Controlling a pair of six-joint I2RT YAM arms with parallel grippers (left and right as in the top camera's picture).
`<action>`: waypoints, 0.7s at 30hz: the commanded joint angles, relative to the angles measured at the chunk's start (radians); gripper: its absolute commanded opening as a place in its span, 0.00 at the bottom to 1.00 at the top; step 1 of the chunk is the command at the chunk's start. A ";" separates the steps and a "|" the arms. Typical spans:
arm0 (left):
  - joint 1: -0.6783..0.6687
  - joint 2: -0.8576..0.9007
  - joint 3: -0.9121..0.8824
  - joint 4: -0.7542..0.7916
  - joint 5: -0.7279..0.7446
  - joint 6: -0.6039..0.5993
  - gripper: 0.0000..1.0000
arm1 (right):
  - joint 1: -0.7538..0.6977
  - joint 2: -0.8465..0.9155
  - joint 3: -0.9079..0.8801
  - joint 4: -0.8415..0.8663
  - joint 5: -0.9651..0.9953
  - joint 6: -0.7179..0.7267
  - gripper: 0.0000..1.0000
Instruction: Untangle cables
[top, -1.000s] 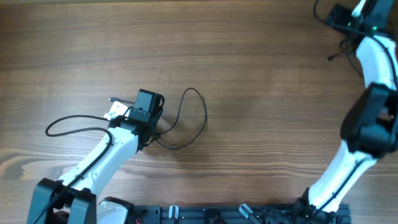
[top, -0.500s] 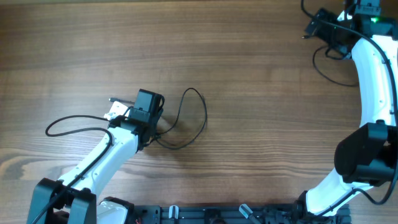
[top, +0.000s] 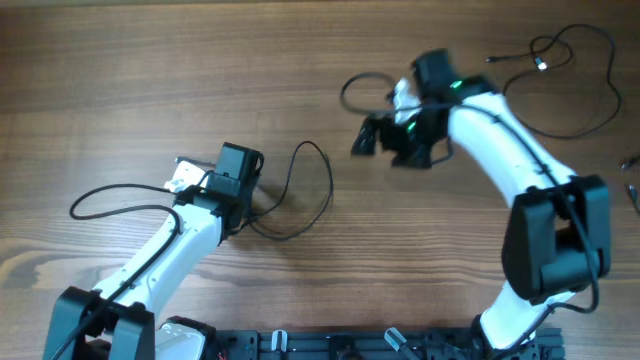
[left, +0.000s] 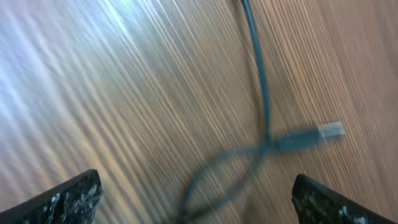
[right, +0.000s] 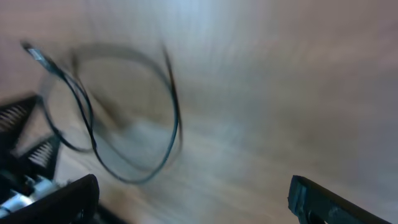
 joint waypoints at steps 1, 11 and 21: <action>0.091 -0.129 0.003 -0.076 -0.252 -0.008 1.00 | 0.136 0.011 -0.111 0.037 -0.066 0.185 0.99; 0.410 -0.616 0.003 -0.506 -0.260 -0.008 1.00 | 0.548 0.011 -0.187 0.441 0.217 0.877 1.00; 0.446 -0.660 0.002 -0.612 -0.163 -0.008 1.00 | 0.663 0.046 -0.187 0.463 0.541 1.399 1.00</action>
